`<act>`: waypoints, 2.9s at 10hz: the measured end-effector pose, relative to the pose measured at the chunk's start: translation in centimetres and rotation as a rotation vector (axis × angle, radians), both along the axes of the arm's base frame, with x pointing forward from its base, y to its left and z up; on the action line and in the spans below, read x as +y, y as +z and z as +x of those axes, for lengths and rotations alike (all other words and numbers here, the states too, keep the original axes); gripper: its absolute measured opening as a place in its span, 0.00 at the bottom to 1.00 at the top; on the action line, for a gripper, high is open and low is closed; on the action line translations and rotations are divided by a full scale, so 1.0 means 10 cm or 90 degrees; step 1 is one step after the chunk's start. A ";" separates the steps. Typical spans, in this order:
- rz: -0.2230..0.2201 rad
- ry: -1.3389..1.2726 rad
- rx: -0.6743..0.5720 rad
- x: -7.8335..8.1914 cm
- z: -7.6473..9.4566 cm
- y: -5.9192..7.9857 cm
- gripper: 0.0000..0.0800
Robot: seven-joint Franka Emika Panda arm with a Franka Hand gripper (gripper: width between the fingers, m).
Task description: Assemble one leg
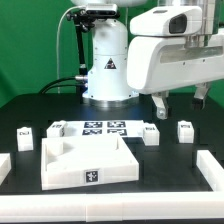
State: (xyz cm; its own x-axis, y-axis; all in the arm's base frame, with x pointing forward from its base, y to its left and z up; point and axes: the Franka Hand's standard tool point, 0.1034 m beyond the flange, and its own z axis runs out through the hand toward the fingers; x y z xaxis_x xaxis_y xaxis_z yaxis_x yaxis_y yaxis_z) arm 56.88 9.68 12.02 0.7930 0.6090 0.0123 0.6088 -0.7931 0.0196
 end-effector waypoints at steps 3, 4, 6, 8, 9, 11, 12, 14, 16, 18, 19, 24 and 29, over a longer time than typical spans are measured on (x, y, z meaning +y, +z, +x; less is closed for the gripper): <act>-0.003 0.083 0.007 -0.24 -0.13 -0.09 0.81; -0.004 0.129 0.013 -0.33 -0.18 -0.12 0.81; -0.005 0.213 0.030 -0.48 -0.29 -0.22 0.81; -0.005 0.215 0.033 -0.50 -0.31 -0.23 0.81; -0.005 0.215 0.033 -0.50 -0.31 -0.23 0.81; -0.004 0.253 0.031 -0.54 -0.33 -0.26 0.81; -0.003 0.310 0.029 -0.65 -0.42 -0.32 0.81; 0.001 0.420 0.037 -0.84 -0.59 -0.42 0.81; -0.003 0.498 0.040 -0.96 -0.68 -0.49 0.81; -0.004 0.494 0.043 -0.99 -0.70 -0.50 0.81; -0.004 0.494 0.044 -0.99 -0.70 -0.50 0.81; 0.004 0.642 0.052 -1.27 -1.00 -0.62 0.81; 0.004 0.664 0.061 -1.38 -1.10 -0.65 0.81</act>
Offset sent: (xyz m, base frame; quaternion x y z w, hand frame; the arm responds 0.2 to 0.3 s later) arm -0.0288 -0.0310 -0.0076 0.0224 0.0016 -0.1539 0.9878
